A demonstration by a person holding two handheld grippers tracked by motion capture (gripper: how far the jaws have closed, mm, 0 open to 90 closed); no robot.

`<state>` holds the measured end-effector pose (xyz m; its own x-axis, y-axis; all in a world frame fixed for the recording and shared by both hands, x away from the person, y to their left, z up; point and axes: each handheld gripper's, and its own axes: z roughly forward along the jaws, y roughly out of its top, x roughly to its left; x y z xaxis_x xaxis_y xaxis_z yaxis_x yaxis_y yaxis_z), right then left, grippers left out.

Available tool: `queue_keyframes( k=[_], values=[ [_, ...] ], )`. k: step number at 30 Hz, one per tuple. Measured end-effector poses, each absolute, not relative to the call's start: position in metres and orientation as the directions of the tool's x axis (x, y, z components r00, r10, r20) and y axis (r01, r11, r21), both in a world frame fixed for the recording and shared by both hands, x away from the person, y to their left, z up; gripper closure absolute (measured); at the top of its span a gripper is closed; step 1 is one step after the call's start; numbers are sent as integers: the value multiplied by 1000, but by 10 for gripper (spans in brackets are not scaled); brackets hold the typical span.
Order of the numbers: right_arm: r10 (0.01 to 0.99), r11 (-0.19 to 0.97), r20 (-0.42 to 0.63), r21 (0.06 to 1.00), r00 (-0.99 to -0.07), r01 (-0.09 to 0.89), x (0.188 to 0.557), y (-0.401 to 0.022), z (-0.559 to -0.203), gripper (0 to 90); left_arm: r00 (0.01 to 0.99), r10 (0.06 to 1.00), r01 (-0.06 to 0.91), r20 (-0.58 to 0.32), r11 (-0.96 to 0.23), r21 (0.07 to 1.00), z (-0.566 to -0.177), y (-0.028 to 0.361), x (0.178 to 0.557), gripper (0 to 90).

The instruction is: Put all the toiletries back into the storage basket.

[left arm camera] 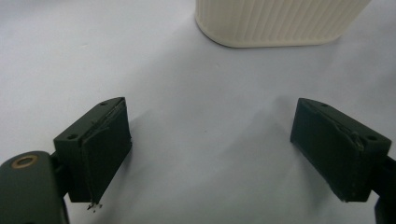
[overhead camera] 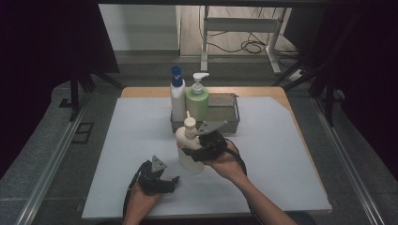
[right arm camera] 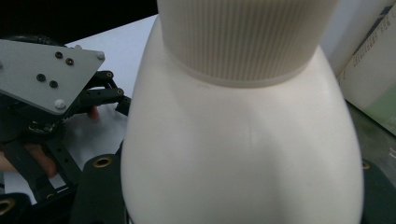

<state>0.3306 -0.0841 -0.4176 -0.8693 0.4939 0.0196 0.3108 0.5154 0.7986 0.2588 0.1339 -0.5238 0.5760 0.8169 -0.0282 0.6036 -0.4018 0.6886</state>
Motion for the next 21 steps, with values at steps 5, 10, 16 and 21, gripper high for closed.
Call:
queue_keyframes(
  k=[5, 10, 16, 21],
  values=[
    [489, 519, 30, 794, -872, 318, 333, -88, -415, 386, 575, 817, 605, -29, -402, 688, -524, 134, 259, 119],
    [491, 522, 33, 789, -870, 324, 335, -94, -410, 387, 575, 817, 604, -29, -401, 688, -524, 134, 259, 119],
    [498, 509, 41, 795, -866, 331, 338, -103, -404, 388, 576, 817, 604, -29, -401, 689, -524, 134, 259, 119],
    [504, 501, 35, 802, -863, 325, 341, -109, -395, 388, 576, 817, 604, -29, -401, 689, -524, 134, 259, 119]
  ],
)
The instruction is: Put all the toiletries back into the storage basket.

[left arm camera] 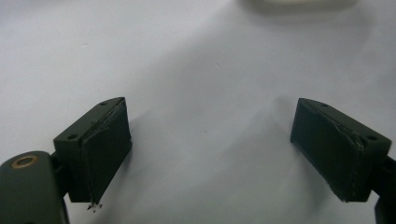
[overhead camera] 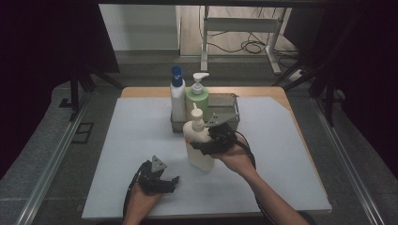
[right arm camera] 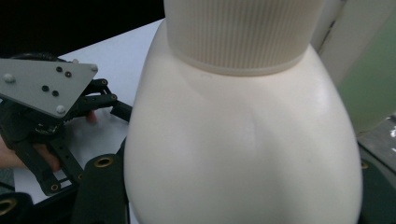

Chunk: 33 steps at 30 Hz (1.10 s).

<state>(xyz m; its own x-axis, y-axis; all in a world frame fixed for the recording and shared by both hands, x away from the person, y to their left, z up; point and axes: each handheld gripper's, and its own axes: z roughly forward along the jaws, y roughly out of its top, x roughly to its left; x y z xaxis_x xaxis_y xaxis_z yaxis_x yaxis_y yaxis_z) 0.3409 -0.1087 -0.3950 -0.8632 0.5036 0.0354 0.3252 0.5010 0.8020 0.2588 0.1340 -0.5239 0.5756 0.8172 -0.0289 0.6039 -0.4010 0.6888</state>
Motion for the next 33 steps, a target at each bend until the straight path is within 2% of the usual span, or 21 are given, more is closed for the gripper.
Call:
queue_keyframes(
  k=[33],
  values=[
    [595, 451, 5, 826, -804, 339, 368, -148, -331, 389, 576, 817, 605, -29, -402, 687, -524, 134, 259, 118]
  ],
)
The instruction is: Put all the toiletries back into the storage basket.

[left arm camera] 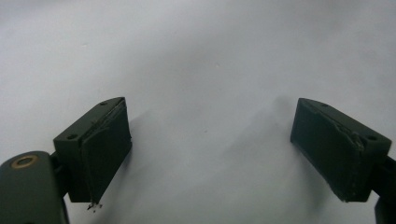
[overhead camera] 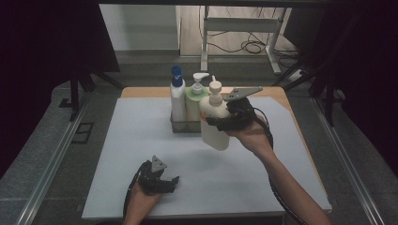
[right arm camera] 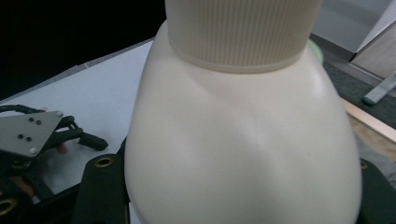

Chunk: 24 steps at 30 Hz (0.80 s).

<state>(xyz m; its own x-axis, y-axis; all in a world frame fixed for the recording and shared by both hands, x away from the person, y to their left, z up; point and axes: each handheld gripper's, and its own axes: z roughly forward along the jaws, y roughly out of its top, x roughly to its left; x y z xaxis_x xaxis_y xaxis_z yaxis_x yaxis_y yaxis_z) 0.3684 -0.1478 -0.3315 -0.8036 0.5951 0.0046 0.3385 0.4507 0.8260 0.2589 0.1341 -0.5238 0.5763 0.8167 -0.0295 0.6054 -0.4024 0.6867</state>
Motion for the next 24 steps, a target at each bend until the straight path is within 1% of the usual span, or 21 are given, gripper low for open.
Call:
queue_keyframes(
  k=[24],
  values=[
    [714, 380, -15, 848, -700, 369, 404, -175, -312, 391, 576, 817, 605, -29, -401, 688, -524, 134, 259, 119]
  ],
)
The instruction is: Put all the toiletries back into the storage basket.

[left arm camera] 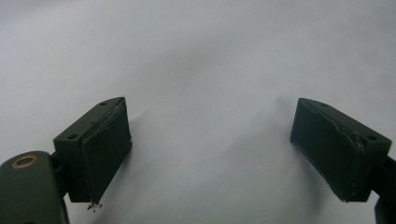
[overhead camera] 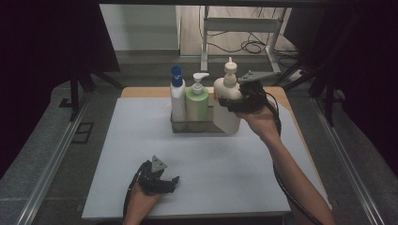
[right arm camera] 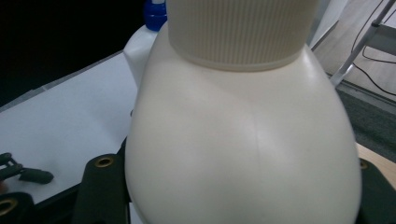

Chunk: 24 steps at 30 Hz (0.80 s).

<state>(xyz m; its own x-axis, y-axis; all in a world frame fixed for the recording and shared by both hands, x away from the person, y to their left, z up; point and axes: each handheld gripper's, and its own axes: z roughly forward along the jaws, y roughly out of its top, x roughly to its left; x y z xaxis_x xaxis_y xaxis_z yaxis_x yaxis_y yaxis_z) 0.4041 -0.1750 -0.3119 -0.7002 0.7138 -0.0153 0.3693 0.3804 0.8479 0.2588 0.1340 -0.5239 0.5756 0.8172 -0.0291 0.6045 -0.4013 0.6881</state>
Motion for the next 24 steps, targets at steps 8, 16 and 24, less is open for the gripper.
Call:
queue_keyframes(
  k=[8, 16, 24],
  values=[
    [740, 369, -22, 849, -672, 378, 419, -173, -314, 391, 576, 817, 604, -29, -401, 688, -524, 134, 259, 119],
    [764, 347, -17, 854, -645, 388, 434, -172, -317, 391, 575, 817, 605, -30, -400, 689, -524, 134, 259, 119],
    [781, 326, -8, 859, -625, 396, 449, -169, -322, 392, 574, 818, 604, -32, -397, 691, -524, 134, 259, 119]
  ],
)
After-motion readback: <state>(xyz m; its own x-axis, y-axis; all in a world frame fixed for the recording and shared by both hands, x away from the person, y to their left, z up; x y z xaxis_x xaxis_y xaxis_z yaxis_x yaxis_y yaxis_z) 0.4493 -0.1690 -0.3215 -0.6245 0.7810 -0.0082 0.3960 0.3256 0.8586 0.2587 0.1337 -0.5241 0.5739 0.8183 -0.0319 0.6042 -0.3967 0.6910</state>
